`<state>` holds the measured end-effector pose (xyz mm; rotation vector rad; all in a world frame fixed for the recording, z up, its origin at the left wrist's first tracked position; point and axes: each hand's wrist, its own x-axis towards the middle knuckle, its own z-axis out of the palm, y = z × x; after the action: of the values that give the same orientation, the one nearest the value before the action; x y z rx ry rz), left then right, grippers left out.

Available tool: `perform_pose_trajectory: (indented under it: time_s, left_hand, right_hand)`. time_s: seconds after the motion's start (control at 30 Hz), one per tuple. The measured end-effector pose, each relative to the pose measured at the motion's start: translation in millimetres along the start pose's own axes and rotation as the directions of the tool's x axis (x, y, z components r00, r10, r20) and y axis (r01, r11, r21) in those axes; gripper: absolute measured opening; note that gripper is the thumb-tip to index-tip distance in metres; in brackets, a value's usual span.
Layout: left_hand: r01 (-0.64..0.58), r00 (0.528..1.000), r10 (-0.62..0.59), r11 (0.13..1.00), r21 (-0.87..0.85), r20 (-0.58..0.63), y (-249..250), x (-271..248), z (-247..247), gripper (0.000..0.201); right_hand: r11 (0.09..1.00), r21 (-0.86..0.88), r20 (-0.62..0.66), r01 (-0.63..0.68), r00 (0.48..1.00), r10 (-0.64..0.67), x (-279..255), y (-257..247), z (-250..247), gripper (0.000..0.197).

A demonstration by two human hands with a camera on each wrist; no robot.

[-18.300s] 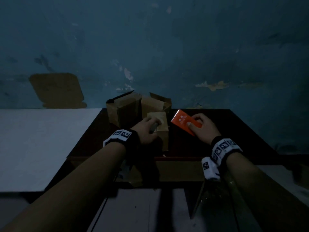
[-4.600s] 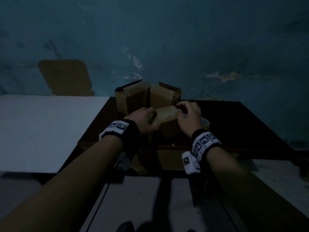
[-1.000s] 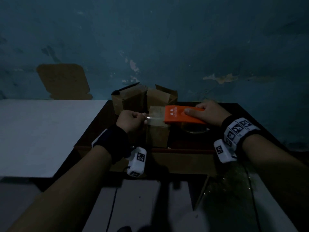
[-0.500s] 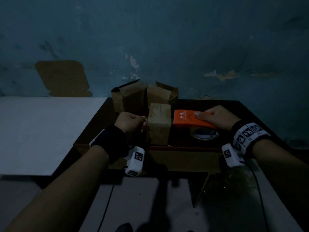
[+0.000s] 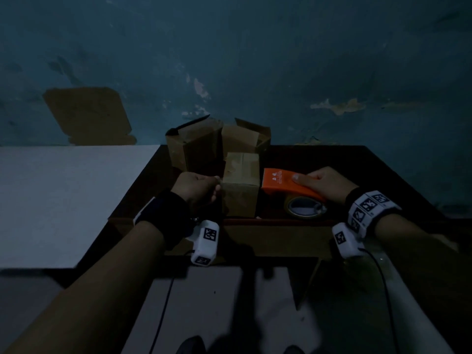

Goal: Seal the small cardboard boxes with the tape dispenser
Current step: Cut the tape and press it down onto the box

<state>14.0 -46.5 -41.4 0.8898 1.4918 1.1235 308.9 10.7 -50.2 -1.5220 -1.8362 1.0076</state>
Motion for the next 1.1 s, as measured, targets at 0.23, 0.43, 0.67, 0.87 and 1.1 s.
perform_pose_trajectory:
  time_s: [0.23, 0.43, 0.67, 0.87, 1.1]
  left_hand:
    - [0.143, 0.988, -0.141, 0.988, -0.049, 0.057, -12, 14, -12, 0.017]
    - [0.175, 0.977, -0.176, 0.984, 0.017, 0.121, -23, 19, -9, 0.029]
    - [0.296, 0.937, -0.283, 0.954, -0.035, 0.206, -33, 27, -9, 0.031]
    - [0.085, 0.994, -0.095, 0.978, 0.188, 0.045, -32, 31, -8, 0.019]
    - [-0.127, 0.988, 0.148, 0.934, 0.334, -0.038, -33, 35, 0, 0.005]
  right_hand:
    - [0.998, 0.055, 0.044, -0.01, 0.999, 0.008, 9, -1, 20, 0.054]
    - [0.999, 0.03, 0.063, -0.026, 0.998, 0.024, 10, 1, 18, 0.052]
    - [0.998, 0.055, 0.067, -0.044, 0.997, 0.04, 11, 1, 21, 0.055]
    - [0.997, 0.06, 0.072, -0.043, 0.997, 0.038, 11, 1, 24, 0.047]
    - [0.998, 0.039, 0.066, -0.039, 0.997, 0.037, 9, 2, 23, 0.052]
